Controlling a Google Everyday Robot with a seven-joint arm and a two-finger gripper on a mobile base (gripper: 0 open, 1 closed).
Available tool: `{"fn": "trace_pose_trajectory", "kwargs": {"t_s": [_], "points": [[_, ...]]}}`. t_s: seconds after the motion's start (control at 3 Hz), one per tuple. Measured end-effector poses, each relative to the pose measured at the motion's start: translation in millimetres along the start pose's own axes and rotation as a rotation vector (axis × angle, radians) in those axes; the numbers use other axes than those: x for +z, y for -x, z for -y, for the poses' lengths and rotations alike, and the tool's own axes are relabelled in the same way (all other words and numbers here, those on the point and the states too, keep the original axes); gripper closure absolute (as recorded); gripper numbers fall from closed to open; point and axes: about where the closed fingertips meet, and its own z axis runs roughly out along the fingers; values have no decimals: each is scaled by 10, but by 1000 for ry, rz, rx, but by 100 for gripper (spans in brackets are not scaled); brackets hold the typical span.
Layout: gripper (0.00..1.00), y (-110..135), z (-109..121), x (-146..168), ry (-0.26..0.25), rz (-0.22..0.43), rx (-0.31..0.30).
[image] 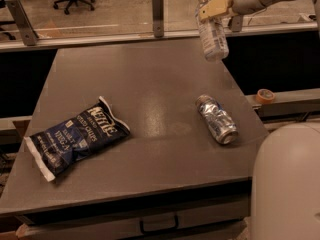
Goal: Place blue plastic bottle upright
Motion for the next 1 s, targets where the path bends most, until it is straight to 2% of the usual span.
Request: {"fn": "trace_pose_trajectory", "kwargs": {"t_s": [0.33, 0.67, 1.0], "points": [[100, -136, 14, -17, 73, 29, 12], [100, -382, 89, -206, 163, 97, 17], [100, -613, 116, -577, 273, 210, -23]]}}
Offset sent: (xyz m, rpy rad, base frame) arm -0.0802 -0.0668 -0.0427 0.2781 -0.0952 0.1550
